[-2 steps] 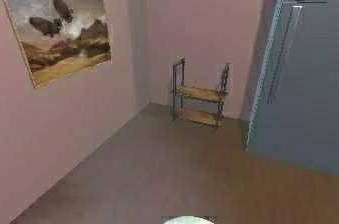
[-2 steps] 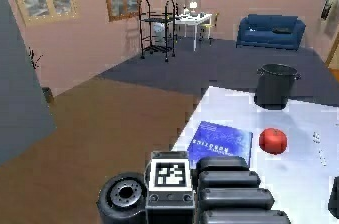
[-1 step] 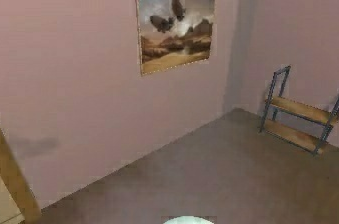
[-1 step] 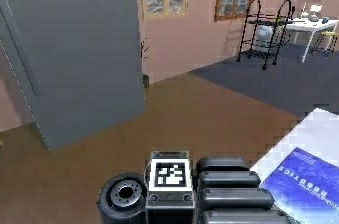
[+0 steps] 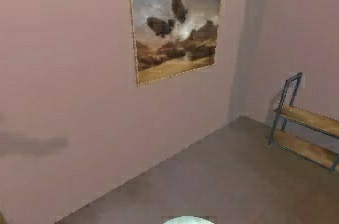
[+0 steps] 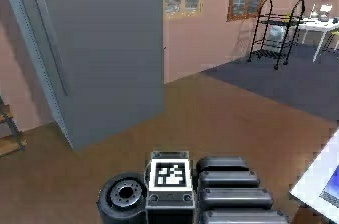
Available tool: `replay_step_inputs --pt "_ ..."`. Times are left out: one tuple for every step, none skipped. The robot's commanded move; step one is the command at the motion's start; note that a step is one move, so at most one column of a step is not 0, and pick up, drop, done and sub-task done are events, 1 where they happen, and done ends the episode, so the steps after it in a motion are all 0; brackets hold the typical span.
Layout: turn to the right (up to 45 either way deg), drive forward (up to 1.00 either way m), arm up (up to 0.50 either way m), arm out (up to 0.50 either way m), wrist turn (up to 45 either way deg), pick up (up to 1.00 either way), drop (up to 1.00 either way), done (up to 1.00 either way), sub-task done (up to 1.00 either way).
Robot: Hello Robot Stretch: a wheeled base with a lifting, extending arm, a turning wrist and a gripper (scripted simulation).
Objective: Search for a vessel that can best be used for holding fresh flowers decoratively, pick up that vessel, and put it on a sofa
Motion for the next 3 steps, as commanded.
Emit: replay_step_inputs --pt "45.0 0.00 0.00 0.00 0.0 0.00 0.00 0.00 0.00" --pt "42.0 0.00 0.00 0.00 0.0 0.00 0.00 0.00 0.00" --pt "0.0 0.90 0.00 0.00 0.0 0.00 0.00 0.00 0.00"
